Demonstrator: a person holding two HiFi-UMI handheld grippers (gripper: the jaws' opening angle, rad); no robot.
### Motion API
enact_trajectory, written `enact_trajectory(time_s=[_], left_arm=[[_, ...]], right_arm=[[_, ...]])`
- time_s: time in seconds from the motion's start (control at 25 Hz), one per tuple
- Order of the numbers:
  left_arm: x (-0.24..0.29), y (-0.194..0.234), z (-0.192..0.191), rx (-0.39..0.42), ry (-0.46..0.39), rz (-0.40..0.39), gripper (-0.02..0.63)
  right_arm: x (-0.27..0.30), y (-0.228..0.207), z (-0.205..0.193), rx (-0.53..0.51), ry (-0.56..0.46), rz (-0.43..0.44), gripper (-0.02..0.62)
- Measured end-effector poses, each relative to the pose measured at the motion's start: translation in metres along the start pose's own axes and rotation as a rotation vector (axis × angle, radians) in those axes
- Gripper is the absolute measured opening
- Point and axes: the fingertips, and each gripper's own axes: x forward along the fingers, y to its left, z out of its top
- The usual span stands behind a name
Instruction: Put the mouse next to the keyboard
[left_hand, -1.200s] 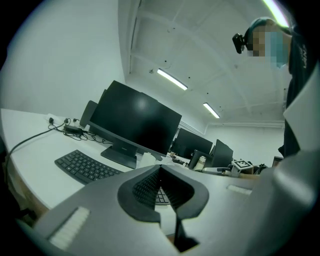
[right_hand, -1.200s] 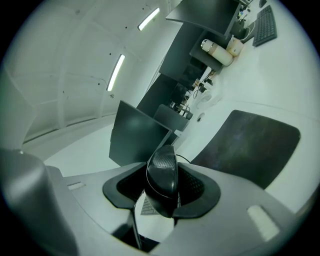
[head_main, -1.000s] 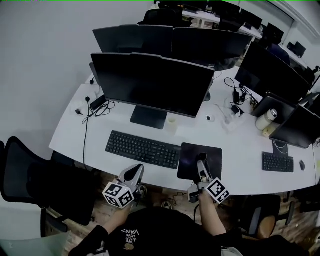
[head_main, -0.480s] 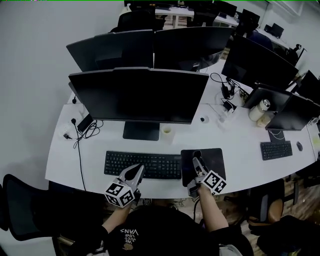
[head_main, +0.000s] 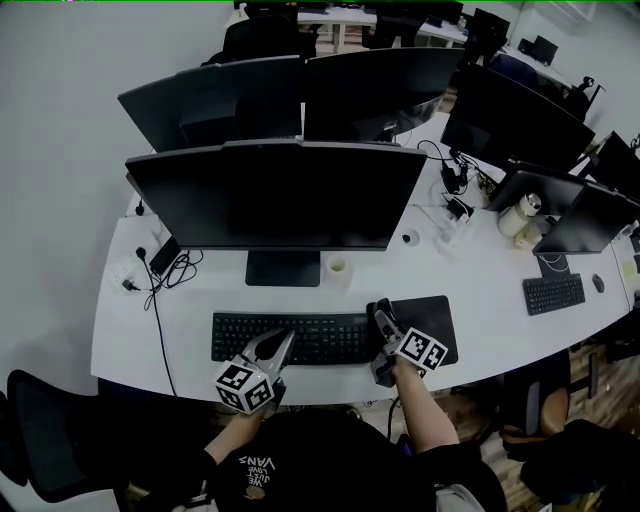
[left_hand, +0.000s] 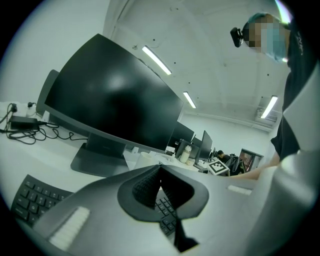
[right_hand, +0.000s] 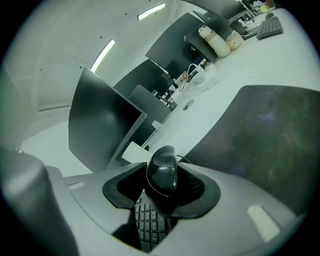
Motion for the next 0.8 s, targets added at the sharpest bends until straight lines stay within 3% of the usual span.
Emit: enact_trajectory(time_s=[0.2,0.44,0.8], left_arm=[[0.008,-0.001,-0.005,-0.009,0.019,-0.028,0.002],[0.013,-0.006,-0.007,-0.026,0.031,-0.053,0.002],[0.011,-0.011,-0.009,-0.033,0.029,-0.058,0.002]], right_arm=[[0.006,-0.006,-0.011,-0.014,0.054,-0.04,0.184],[0.001,-0.016,-0.012,-0.189,0.101,-0.177,0.196],[-0.01,-0.027,-0.008,-0.42,0.134,-0.32,0.281]])
